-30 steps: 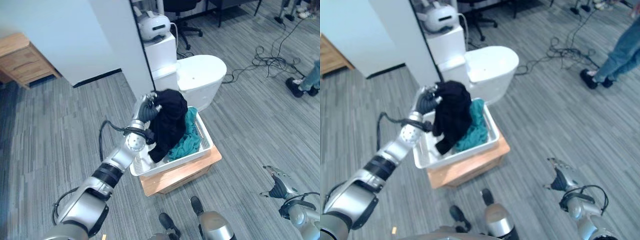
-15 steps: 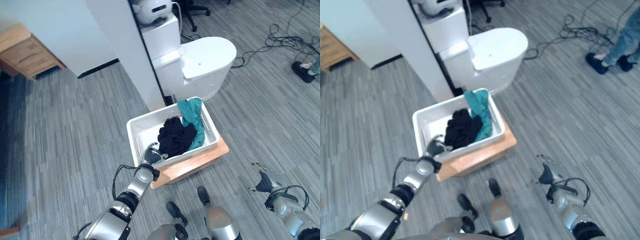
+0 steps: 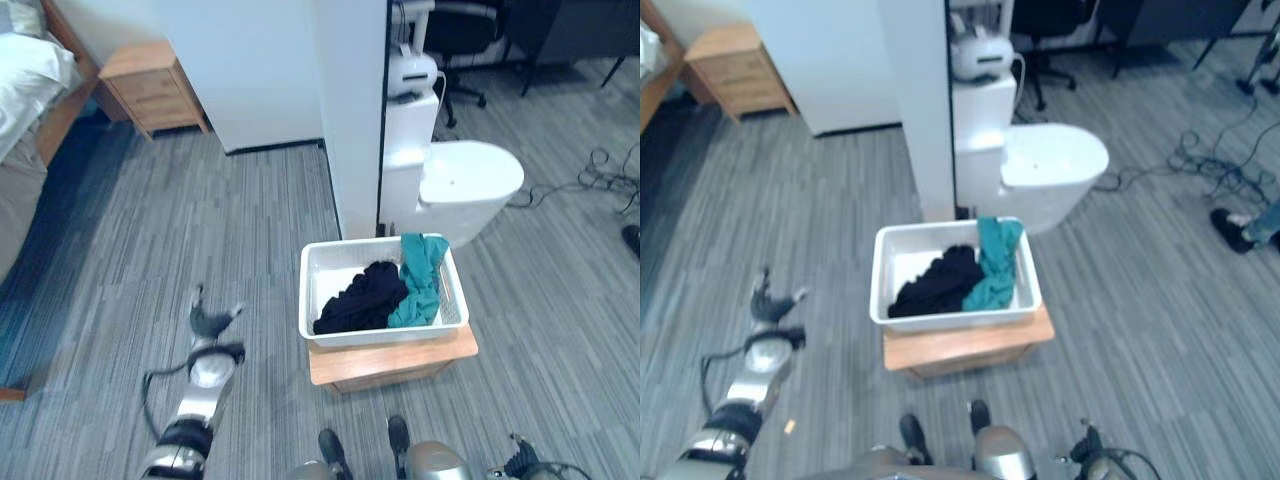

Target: Tidy up the quilt and then pick up the clothes from the bed and put them into the laundry hamper.

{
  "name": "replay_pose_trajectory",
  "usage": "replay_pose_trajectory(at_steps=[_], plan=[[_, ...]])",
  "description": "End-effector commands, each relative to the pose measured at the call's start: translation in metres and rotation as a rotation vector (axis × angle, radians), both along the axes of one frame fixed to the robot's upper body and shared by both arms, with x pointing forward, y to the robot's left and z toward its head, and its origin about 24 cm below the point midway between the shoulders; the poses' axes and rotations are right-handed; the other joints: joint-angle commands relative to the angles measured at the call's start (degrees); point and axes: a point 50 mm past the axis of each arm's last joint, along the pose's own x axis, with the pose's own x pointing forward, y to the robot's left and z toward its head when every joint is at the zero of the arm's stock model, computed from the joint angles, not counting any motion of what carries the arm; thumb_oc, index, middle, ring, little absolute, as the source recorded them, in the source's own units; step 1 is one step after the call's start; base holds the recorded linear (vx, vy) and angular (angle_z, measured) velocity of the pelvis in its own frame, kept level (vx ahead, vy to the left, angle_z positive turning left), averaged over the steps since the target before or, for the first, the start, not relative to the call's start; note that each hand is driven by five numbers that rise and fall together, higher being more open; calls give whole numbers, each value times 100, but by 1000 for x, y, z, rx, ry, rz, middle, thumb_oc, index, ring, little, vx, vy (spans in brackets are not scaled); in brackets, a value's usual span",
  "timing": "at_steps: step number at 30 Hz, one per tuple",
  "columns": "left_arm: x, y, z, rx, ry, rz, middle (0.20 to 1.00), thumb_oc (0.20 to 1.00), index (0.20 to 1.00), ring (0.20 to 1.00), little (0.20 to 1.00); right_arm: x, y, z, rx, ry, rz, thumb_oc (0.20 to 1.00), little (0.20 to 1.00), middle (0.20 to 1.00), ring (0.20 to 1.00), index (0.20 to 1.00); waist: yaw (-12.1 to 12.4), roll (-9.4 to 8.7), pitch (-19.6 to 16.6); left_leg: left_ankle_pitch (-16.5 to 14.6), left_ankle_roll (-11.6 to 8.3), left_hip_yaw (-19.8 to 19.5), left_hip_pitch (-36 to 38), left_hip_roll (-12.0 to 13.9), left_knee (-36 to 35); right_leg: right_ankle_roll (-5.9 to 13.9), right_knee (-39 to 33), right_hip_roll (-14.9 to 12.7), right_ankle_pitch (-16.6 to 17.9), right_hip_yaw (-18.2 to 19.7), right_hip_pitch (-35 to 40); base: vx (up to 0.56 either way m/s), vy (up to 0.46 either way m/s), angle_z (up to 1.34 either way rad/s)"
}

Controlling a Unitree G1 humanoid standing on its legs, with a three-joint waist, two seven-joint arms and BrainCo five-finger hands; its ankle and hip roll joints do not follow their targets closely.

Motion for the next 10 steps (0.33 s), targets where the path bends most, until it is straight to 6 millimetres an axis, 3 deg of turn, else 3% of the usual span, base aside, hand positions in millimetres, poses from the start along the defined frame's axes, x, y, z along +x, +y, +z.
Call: replay_pose_trajectory(at_steps=[1, 2, 3, 4, 5, 6, 7, 10], plan=[[-2, 7, -6, -36, 53, 11, 1000, 1000, 1000, 1000, 1000, 2, -5, 1, -2, -2, -45, 1000, 1000, 1000, 1000, 1000, 84, -142, -151, -430, -425, 56, 455, 284, 12, 611, 115, -278, -752, -15, -26, 26, 75, 14], [-55, -1, -52, -37, 366, -24, 1000, 1000, 1000, 1000, 1000, 19, 7, 2, 48, -55, -47, 1000, 1000, 1000, 1000, 1000, 115, -123, -202, -472, -394, 61, 533, 252, 12, 611, 122, -284, -778, -11, 40, 13, 77, 12], [-73, -5, -64, -42, 453, -30, 1000, 1000, 1000, 1000, 1000, 23, 11, 2, 62, -69, -43, 1000, 1000, 1000, 1000, 1000, 134, -117, -237, -470, -390, 67, 518, 249, 12, 604, 121, -286, -771, -7, 26, 18, 81, 1], [-73, -6, -64, -42, 453, -30, 1000, 1000, 1000, 1000, 1000, 23, 10, 2, 62, -69, -43, 1000, 1000, 1000, 1000, 1000, 133, -116, -238, -471, -390, 67, 518, 249, 12, 605, 120, -286, -772, -7, 27, 3, 44, -10], [-104, -15, -81, -80, 591, -20, 1000, 1000, 1000, 1000, 1000, 33, 19, 3, 98, -100, -41, 1000, 1000, 1000, 1000, 1000, 177, -119, -279, -485, -370, 46, 529, 235, 12, 600, 130, -297, -780, -4, 36, 5, 41, -9], [-119, -19, -88, -100, 648, -11, 1000, 1000, 1000, 1000, 1000, 38, 23, 4, 115, -116, -41, 1000, 1000, 1000, 1000, 1000, 200, -120, -299, -491, -364, 38, 528, 228, 12, 602, 132, -299, -785, -14, 38, 5, 41, 3], [-119, -19, -88, -100, 648, -11, 1000, 1000, 1000, 1000, 1000, 38, 23, 4, 115, -116, -41, 1000, 1000, 1000, 1000, 1000, 198, -119, -300, -491, -364, 37, 527, 228, 12, 603, 133, -300, -786, -15, 37, -4, 33, 6], [-149, -32, -99, -126, 778, -32, 1000, 1000, 1000, 1000, 1000, 49, 32, 5, 151, -139, -28, 1000, 1000, 1000, 1000, 1000, 289, -137, -360, -525, -334, -12, 518, 197, 12, 603, 127, -316, -791, -36, 51, 1, 42, 12]])
